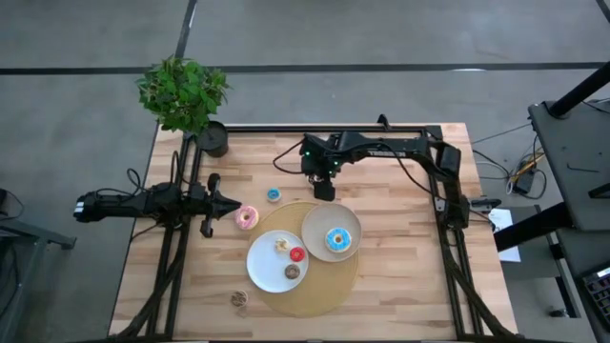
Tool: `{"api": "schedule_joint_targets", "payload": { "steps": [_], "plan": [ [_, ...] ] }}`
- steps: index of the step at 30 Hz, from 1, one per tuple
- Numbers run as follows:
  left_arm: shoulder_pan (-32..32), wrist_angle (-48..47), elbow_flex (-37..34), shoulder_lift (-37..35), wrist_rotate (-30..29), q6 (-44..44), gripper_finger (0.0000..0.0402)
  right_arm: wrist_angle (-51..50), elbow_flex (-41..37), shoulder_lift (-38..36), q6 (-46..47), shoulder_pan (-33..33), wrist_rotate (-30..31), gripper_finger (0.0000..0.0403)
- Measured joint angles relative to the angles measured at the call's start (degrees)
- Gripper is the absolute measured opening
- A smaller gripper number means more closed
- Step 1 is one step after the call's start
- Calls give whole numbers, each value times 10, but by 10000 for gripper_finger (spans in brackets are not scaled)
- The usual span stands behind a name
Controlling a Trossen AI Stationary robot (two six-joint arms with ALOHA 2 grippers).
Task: Pick & Place donuts
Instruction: Put the large black donut on the gray plate
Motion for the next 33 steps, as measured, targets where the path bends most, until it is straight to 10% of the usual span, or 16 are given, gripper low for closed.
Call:
{"api": "schedule_joint_targets", "payload": {
  "steps": [33],
  "plan": [
    [0,0,0,0,0,0,0,17,-13,33,-43,-4,1,238]
  ]
}}
